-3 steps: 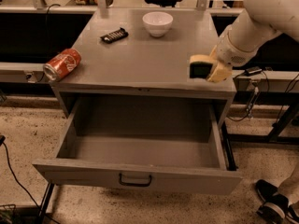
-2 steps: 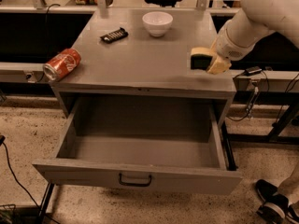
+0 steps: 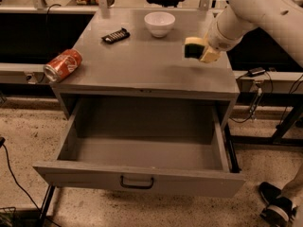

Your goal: Pick sponge from top drawer and place on counter

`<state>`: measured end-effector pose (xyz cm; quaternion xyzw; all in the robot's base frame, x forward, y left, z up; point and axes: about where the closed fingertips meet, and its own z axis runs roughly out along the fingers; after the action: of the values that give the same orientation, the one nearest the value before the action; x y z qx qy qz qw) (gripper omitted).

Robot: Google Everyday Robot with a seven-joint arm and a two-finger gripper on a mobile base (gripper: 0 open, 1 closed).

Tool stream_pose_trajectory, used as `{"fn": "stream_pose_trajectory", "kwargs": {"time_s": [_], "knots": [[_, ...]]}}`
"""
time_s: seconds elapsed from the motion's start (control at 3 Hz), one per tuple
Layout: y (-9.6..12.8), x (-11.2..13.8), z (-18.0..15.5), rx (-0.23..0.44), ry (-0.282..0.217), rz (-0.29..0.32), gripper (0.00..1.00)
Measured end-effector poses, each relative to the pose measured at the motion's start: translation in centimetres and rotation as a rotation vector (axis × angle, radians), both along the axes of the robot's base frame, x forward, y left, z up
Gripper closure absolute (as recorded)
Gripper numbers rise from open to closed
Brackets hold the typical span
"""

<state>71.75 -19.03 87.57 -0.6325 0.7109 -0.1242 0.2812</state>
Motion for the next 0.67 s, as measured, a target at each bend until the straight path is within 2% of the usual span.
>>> {"fn": "stream_pose_trajectory", "kwargs": {"time_s": [0.33,0.67], "knots": [[1.14,2.32,0.12,0.06,0.008,0.015,0.59],[1.12,2.72,0.9,0.072,-0.007,0.012,0.37]]}}
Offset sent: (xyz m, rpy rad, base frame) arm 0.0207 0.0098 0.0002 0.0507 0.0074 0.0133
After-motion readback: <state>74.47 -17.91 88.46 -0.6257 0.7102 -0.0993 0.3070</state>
